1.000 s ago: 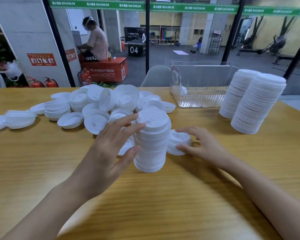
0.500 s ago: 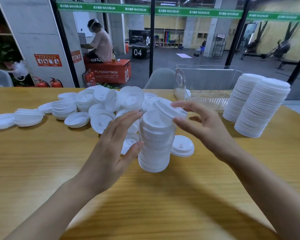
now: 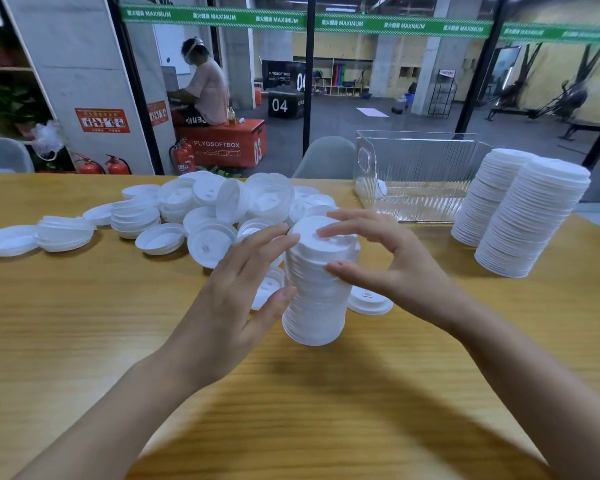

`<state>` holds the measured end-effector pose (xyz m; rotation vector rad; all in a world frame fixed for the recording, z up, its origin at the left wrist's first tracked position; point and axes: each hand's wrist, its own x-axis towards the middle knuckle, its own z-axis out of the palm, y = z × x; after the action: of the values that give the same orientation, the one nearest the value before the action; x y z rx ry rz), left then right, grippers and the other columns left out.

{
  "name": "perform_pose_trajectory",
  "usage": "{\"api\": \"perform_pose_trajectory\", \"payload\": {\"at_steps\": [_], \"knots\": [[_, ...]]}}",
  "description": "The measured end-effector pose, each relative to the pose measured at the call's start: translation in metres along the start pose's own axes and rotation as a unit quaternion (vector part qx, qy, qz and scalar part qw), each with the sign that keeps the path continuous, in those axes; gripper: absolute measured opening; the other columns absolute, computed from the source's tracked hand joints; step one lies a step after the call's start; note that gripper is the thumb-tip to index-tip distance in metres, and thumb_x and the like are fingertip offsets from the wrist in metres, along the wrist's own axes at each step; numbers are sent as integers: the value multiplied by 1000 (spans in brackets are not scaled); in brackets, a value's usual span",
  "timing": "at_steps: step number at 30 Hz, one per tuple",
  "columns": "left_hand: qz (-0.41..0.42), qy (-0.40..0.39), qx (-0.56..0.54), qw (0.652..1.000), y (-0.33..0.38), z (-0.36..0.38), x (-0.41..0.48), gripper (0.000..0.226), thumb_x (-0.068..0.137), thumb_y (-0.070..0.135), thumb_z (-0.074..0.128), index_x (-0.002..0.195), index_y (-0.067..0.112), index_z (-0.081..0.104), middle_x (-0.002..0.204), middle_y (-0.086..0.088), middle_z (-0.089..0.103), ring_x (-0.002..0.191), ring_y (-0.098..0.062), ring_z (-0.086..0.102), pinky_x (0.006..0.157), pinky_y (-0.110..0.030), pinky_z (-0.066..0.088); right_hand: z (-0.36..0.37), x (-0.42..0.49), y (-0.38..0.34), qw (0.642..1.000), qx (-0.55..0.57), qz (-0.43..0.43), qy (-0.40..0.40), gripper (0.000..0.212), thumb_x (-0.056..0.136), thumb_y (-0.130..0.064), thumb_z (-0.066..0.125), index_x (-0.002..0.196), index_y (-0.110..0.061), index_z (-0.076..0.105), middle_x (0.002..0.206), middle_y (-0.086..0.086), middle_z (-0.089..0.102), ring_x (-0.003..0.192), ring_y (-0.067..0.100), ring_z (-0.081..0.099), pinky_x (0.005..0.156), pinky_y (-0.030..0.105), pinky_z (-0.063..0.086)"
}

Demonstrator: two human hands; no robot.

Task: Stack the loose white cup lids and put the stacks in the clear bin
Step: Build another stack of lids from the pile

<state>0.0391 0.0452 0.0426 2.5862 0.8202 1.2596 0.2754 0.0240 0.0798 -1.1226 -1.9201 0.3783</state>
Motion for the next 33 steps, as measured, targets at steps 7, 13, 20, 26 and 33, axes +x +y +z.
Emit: {"api": "perform_pose_trajectory", "payload": {"at_steps": [7, 13, 20, 26, 33], "knots": [[3, -4, -7, 1000, 0, 0, -1, 47, 99, 37, 45, 144, 30, 36, 150, 10, 38, 140, -8, 35, 114, -24, 29, -9, -7, 2, 1000, 4, 13, 17, 48, 81, -51, 67, 127, -40, 59, 138, -22, 53, 135, 4, 43, 104, 17, 35], [15, -4, -4, 1000, 1, 0, 0, 47, 100, 38, 44, 145, 27, 37, 150, 10, 37, 140, -9, 35, 114, -21, 27, -9, -43, 46, 992, -67, 105, 22, 50, 77, -65, 56, 124, -50, 52, 132, -27, 52, 125, 2, 43, 105, 30, 36], [16, -3, -6, 1000, 0, 0, 0, 47, 100, 39, 44, 145, 27, 36, 151, 9, 38, 141, -12, 36, 115, -24, 27, 1, -47, 76, 959, -223, 164, -52, 78, 67, -80, 38, 138, -47, 42, 141, -20, 43, 127, 6, 27, 109, 34, 27], [16, -7, -5, 1000, 0, 0, 0, 46, 100, 38, 44, 144, 28, 36, 150, 13, 36, 140, -9, 36, 113, -21, 27, 4, -49, 80, 946, -268, 170, -64, 78, 67, -80, 36, 136, -45, 46, 137, -23, 46, 127, 10, 31, 103, 32, 27], [12, -7, -6, 1000, 0, -1, 0, 46, 99, 38, 44, 144, 27, 37, 150, 12, 37, 140, -8, 35, 114, -22, 27, 4, -49, 81, 943, -277, 175, -51, 50, 84, -66, 53, 129, -44, 52, 130, -22, 50, 123, 12, 37, 102, 33, 30]]}}
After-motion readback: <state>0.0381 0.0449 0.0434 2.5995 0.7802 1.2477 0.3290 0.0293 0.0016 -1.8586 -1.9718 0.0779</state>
